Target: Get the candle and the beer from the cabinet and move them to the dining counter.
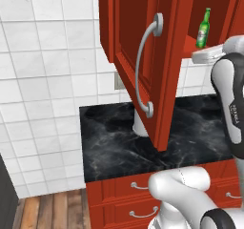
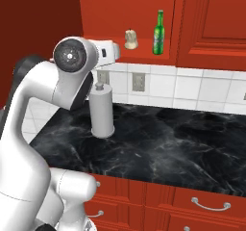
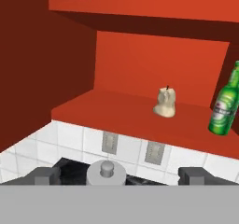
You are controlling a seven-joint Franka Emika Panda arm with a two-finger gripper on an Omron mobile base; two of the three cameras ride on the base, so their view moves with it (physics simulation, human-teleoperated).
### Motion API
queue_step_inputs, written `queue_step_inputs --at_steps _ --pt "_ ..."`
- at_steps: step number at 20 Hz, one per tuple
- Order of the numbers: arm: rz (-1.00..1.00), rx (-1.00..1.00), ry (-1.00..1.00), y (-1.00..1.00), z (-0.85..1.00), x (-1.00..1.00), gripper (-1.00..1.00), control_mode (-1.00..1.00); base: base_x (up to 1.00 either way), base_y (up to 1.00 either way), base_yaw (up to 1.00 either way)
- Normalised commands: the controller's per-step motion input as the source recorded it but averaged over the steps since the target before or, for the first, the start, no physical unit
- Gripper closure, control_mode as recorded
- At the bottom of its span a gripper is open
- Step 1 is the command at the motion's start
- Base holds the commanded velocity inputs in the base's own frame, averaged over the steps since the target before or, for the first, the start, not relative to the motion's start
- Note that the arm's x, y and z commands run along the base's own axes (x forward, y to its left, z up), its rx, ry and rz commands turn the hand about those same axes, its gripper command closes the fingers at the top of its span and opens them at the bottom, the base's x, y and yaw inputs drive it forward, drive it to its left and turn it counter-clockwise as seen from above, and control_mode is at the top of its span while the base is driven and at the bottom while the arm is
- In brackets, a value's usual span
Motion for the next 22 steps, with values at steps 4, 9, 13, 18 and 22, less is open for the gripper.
queue_step_inputs --at_steps 4,9,13,18,22 --pt "-0.12 0.0 0.02 0.0 0.04 0.31 -1.0 -1.0 0.0 0.0 0.0" --pt "-0.09 0.0 0.03 0.0 0.13 0.24 -1.0 -1.0 0.0 0.0 0.0" --pt "-0.09 0.0 0.05 0.0 0.11 0.27 -1.0 -1.0 0.0 0.0 0.0" --pt "-0.09 0.0 0.02 0.0 0.03 0.24 -1.0 -1.0 0.0 0.0 0.0" --pt "-0.05 0.0 0.03 -0.02 0.01 0.14 -1.0 -1.0 0.0 0.0 0.0"
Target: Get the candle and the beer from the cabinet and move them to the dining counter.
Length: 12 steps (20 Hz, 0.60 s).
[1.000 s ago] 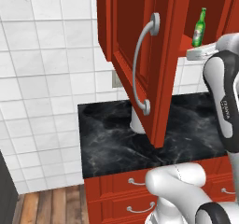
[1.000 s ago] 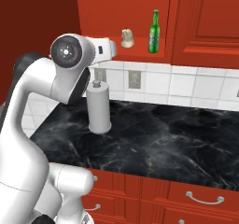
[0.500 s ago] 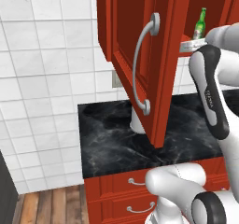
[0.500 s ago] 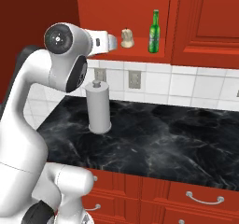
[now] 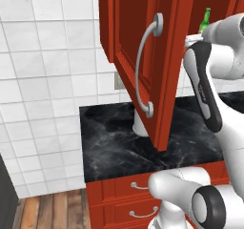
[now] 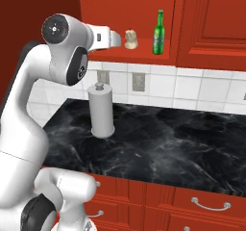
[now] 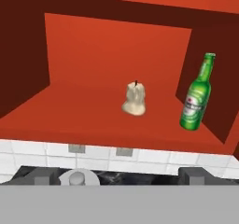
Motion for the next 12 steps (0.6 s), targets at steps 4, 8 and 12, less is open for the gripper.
queue_step_inputs --at_steps 4,8,12 --pt "-0.03 0.0 0.01 -0.03 0.0 0.11 -1.0 -1.0 0.0 0.0 0.0" --pt "-0.02 0.0 0.05 -0.01 0.0 0.14 -1.0 -1.0 0.0 0.0 0.0" --pt "-0.02 0.0 0.05 0.0 0.0 0.16 -1.0 -1.0 0.0 0.0 0.0"
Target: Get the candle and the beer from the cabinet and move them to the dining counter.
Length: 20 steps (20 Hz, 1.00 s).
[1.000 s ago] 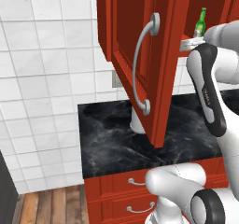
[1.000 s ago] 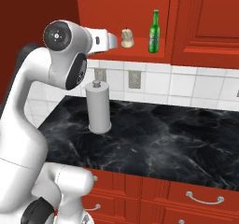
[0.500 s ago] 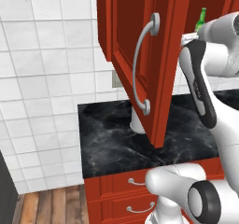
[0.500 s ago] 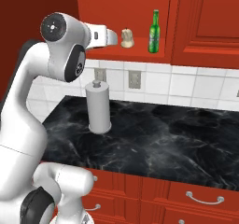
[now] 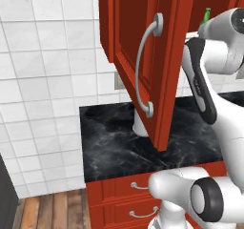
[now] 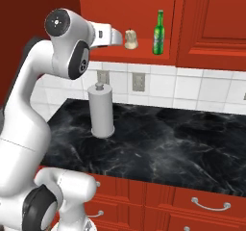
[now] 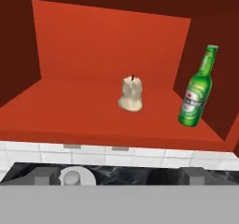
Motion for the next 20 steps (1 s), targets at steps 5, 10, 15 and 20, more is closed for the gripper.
queue_step_inputs --at_steps 5,10,15,20 --pt "-0.02 0.0 0.05 -0.01 0.0 0.17 -1.0 -1.0 0.0 0.0 0.0" --pt "-0.02 0.0 0.05 0.0 0.0 0.21 -1.0 -1.0 0.0 0.0 0.0" --pt "-0.01 0.0 0.02 -0.01 0.0 0.25 -1.0 -1.0 0.0 0.0 0.0" --pt "0.0 0.0 0.0 -0.11 0.0 0.24 -1.0 -1.0 0.0 0.0 0.0"
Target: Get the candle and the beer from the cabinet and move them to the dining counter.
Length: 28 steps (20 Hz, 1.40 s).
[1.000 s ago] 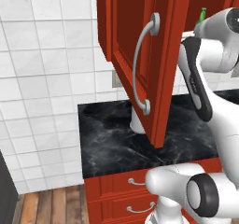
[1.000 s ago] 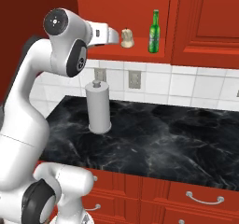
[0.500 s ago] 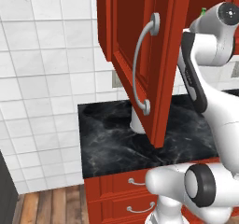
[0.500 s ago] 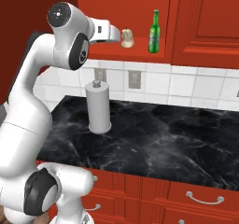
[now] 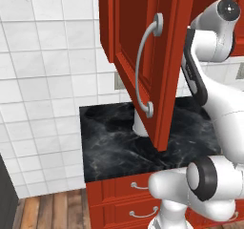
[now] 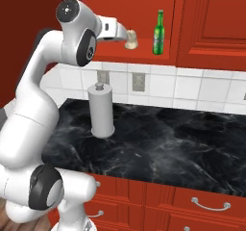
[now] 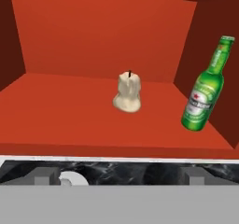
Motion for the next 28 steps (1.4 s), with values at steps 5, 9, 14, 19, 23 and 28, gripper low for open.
queue_step_inputs --at_steps 5,9,14,19,23,28 --pt "0.0 0.01 0.0 -0.15 0.0 0.21 -1.0 -1.0 0.0 0.0 0.0" --pt "0.0 0.0 0.0 -0.08 0.0 0.21 -1.0 -1.0 0.0 0.0 0.0" --pt "0.0 0.0 0.0 -0.02 0.0 0.23 -1.0 -1.0 0.0 0.0 0.0" --pt "0.0 0.0 0.0 0.0 -0.01 0.22 -1.0 -1.0 0.0 0.0 0.0" --pt "0.0 0.0 0.0 -0.02 -0.05 0.16 -1.0 -1.0 0.0 0.0 0.0" --pt "0.0 0.0 0.0 -0.03 -0.1 0.11 -1.0 -1.0 0.0 0.0 0.0"
